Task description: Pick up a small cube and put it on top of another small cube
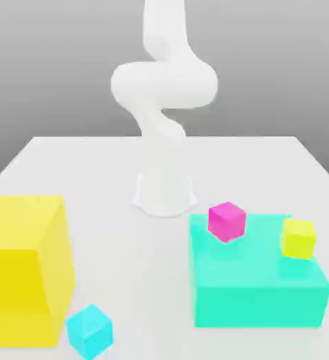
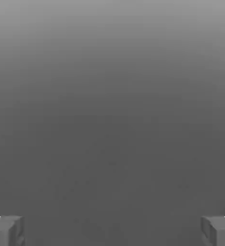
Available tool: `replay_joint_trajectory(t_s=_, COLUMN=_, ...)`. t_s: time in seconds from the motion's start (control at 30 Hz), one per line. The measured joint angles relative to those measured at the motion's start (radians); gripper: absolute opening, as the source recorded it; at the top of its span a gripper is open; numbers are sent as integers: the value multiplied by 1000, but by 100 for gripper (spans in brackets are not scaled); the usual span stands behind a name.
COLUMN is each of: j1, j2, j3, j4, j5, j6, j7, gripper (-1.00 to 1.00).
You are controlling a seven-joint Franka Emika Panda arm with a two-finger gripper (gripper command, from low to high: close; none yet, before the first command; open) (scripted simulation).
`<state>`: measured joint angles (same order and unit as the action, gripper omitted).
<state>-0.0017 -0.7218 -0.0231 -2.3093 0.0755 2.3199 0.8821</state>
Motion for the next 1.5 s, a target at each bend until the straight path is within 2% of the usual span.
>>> replay_joint_trajectory(t_s=0.3, j1=-27, j2=293, j3=-33, j4=-30, j5=233, j6=61, j7=331, gripper=0)
replay_joint_trajectory(t_s=0.57, j1=-67, j2=540, j3=-18, j4=-60, j5=330, j6=127, j7=695, gripper=0)
replay_joint_trajectory(t_s=0.73, j1=-86, j2=679, j3=-19, j4=-85, j5=327, j6=187, j7=968, gripper=0)
replay_joint_trajectory(t_s=0.87, j1=-84, j2=779, j3=-44, j4=-107, j5=286, j6=244, j7=1212, gripper=0)
replay_joint_trajectory(t_s=1.0, j1=-69, j2=865, j3=-90, j4=-132, j5=213, j6=304, j7=1480, gripper=0)
replay_joint_trajectory(t_s=1.17, j1=-9, j2=956, j3=-202, j4=-161, j5=92, j6=380, j7=1826, gripper=0)
replay_joint_trajectory(t_s=1.23, j1=-6, j2=1005, j3=-208, j4=-156, j5=97, j6=421, j7=1854, gripper=0)
replay_joint_trajectory(t_s=1.37, j1=-47, j2=1123, j3=-157, j4=-134, j5=153, j6=514, j7=1823, gripper=0)
replay_joint_trajectory(t_s=1.4, j1=-58, j2=1143, j3=-145, j4=-130, j5=159, j6=529, j7=1818, gripper=-100)
replay_joint_trajectory(t_s=1.5, j1=-58, j2=1143, j3=-145, j4=-130, j5=159, j6=530, j7=1818, gripper=-100)
